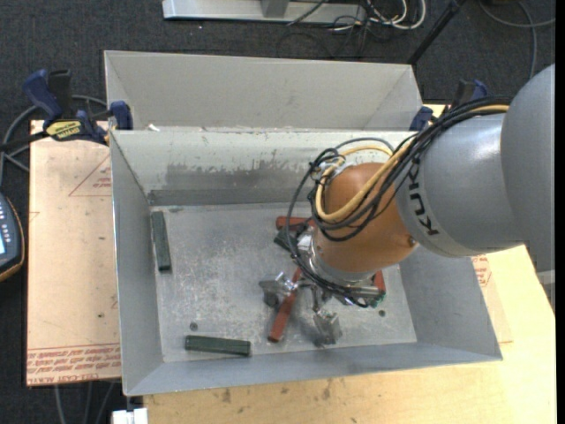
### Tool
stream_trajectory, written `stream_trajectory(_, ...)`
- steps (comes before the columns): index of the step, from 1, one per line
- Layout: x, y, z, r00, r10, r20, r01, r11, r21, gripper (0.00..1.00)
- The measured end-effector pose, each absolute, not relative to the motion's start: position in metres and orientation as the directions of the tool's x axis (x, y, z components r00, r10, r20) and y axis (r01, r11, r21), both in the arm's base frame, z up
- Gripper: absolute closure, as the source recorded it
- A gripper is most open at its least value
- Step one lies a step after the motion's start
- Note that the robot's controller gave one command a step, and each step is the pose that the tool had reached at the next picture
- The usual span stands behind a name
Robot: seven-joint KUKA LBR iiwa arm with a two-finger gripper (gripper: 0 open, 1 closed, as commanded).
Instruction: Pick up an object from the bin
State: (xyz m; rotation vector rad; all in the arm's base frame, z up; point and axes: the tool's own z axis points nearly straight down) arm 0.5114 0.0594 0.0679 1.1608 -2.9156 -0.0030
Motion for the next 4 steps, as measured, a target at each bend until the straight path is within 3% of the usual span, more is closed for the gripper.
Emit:
stream_trajectory(1, 0.513, 0.060, 0.070, -0.726, -0.687, -0.002, -0.687, 0.726, 0.000, 1.00)
stream_trajectory(2, 0.497, 0.070, 0.164, -0.728, -0.685, -0.008, -0.685, 0.728, -0.004, 1.00)
stream_trajectory(3, 0.496, 0.069, 0.160, -0.729, -0.685, -0.002, -0.685, 0.729, 0.000, 0.00)
stream_trajectory(4, 0.498, 0.049, 0.072, -0.768, -0.641, -0.001, -0.641, 0.768, 0.001, 0.00)
